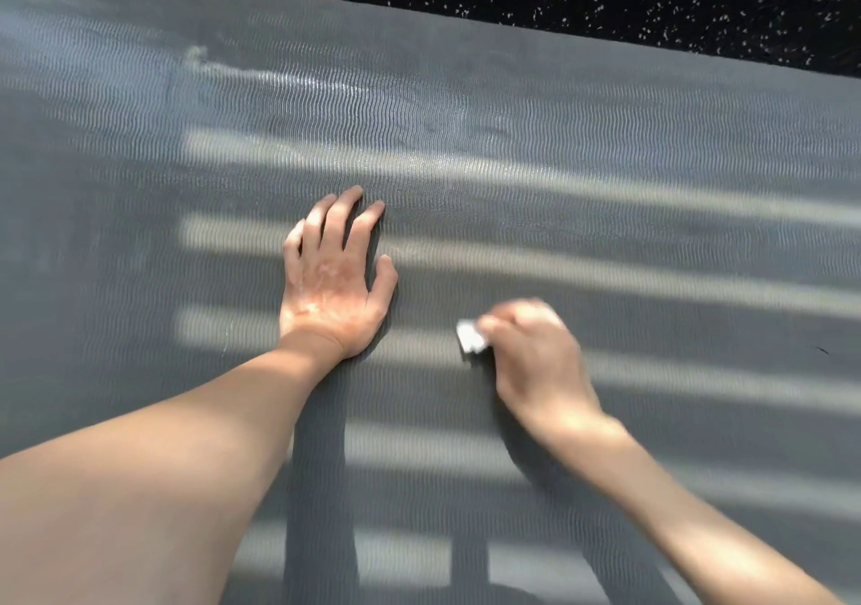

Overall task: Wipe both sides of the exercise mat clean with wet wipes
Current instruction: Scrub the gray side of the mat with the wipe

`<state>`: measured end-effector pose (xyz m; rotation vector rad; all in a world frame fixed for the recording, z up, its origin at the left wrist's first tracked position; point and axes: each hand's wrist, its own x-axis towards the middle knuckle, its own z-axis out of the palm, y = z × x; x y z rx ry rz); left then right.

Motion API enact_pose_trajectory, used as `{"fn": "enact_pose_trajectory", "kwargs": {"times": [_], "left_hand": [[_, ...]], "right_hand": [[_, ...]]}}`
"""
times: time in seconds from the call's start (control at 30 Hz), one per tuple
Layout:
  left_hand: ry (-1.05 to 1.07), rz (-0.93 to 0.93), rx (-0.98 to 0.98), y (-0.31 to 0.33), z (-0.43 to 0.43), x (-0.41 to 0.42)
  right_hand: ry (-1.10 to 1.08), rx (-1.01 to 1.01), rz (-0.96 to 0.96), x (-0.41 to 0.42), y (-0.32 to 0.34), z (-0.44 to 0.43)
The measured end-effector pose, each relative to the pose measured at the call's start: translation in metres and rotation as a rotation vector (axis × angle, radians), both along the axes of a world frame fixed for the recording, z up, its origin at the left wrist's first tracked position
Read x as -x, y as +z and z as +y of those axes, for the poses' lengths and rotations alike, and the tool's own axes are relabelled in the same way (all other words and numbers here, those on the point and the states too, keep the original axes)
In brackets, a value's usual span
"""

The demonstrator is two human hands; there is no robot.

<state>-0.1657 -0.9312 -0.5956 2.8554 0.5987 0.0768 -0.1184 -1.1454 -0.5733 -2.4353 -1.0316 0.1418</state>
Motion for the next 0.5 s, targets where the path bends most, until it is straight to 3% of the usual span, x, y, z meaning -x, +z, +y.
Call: {"fn": "enact_pose_trajectory", "kwargs": {"times": [0.13, 0.37, 0.5], "left_hand": [[0.004, -0.012, 0.007, 0.001, -0.001, 0.0], [-0.001, -0.006, 0.002, 0.001, 0.0, 0.001], [0.004, -0.002, 0.003, 0.001, 0.0, 0.0]], "right_hand": [[-0.157, -0.086, -0.034, -0.044, -0.004, 0.03], [-0.043, -0.008, 0.047, 0.068, 0.005, -0.03], [-0.076, -0.022, 0.012, 0.016, -0.001, 0.002]]}}
